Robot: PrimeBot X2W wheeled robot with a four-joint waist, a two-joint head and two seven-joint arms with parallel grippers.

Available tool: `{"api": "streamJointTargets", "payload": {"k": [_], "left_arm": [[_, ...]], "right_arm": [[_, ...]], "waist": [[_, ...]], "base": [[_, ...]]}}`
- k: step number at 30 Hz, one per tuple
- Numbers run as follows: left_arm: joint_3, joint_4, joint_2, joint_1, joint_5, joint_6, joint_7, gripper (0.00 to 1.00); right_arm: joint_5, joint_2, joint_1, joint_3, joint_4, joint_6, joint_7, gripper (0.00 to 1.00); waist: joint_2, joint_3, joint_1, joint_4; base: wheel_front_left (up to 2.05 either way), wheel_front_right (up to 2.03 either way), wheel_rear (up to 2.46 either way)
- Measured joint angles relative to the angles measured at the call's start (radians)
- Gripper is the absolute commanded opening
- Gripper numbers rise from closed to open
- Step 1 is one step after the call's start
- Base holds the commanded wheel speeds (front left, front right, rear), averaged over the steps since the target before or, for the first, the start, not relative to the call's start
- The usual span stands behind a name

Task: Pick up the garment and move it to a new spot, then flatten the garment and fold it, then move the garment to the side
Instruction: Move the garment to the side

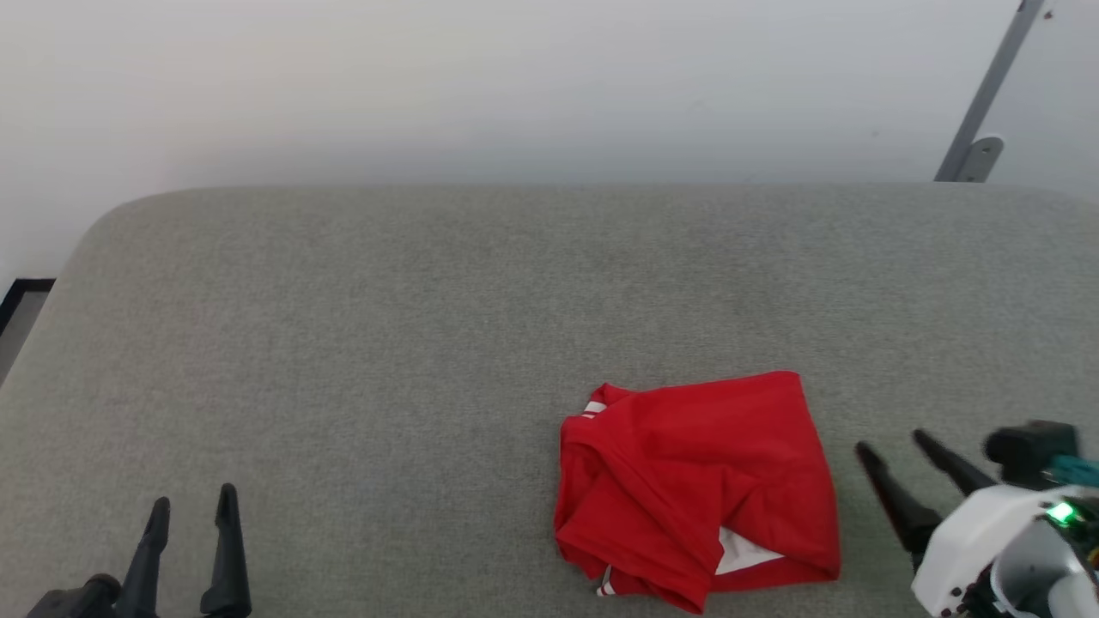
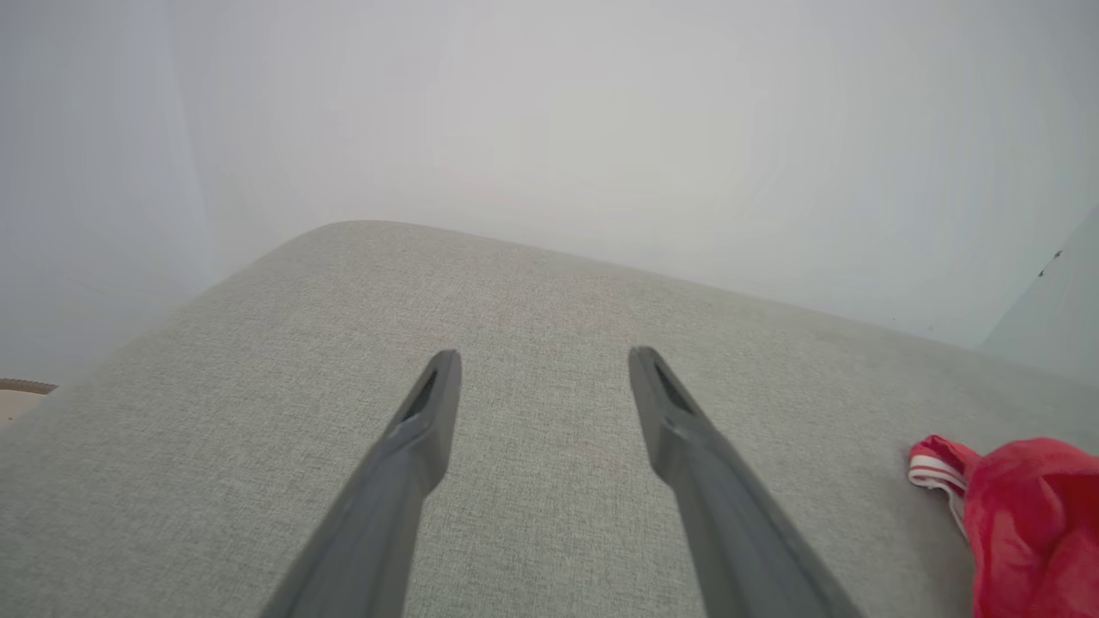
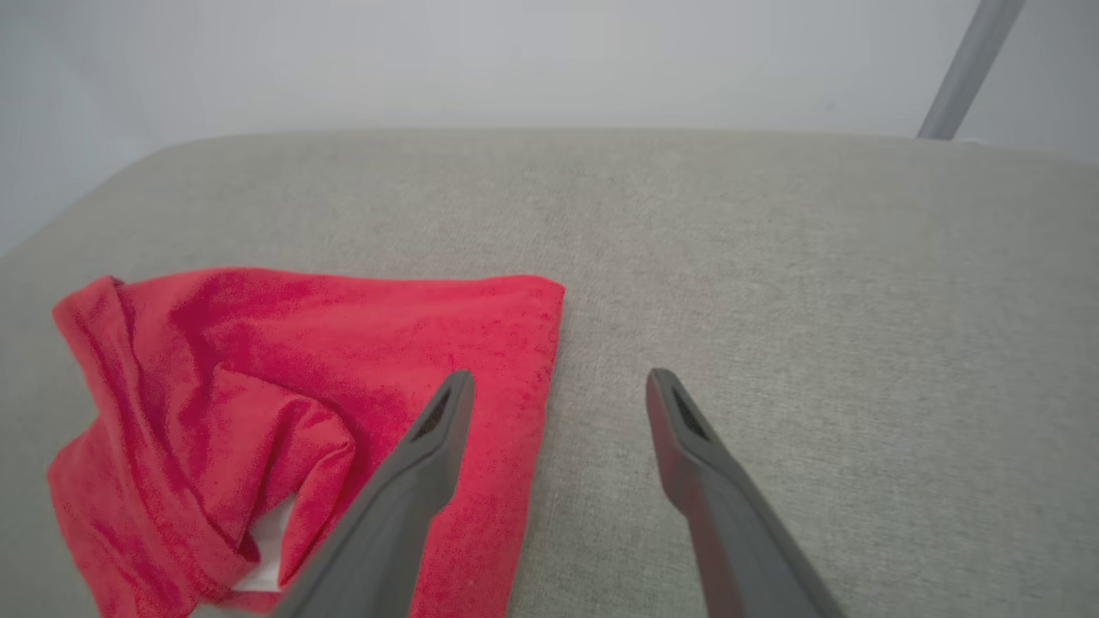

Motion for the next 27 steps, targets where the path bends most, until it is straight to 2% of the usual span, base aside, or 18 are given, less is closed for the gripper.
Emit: {"api": "streamJointTargets", "payload": {"k": [5, 10, 17, 26, 27], "left_arm": [[-0.031, 0.018, 0.001, -0.021, -0.019, 0.0, 0.0, 1.0], [-0.061, 0.039, 0.001, -0.046, -0.034, 0.0, 0.0, 1.0], [-0.089, 0.056, 0.004, -0.086, -0.043, 0.0, 0.0, 1.0], [-0.127, 0.077, 0.007, -0.139, -0.056, 0.0, 0.0, 1.0], [-0.128, 0.079, 0.007, -0.144, -0.058, 0.0, 0.0, 1.0]], "right_arm": [[0.051, -0.065, -0.074, 0.096, 0.015, 0.0, 0.177, 1.0], [0.086, -0.1, -0.146, 0.142, 0.059, 0.0, 0.315, 1.0], [0.135, -0.099, -0.241, 0.203, 0.138, 0.0, 0.449, 1.0], [0.222, -0.065, -0.366, 0.287, 0.257, 0.0, 0.622, 1.0], [0.231, -0.066, -0.375, 0.298, 0.26, 0.0, 0.638, 0.79]], "waist": [[0.0, 0.018, 0.0, 0.023], [0.0, 0.043, -0.0001, 0.053], [0.0, 0.092, 0.0, 0.093], [0.0, 0.147, 0.0, 0.125], [0.0, 0.151, 0.0, 0.127]], "base": [[0.0, 0.0, 0.0], [0.0, 0.0, 0.0], [0.0, 0.0, 0.0], [0.0, 0.0, 0.0], [0.0, 0.0, 0.0]]}}
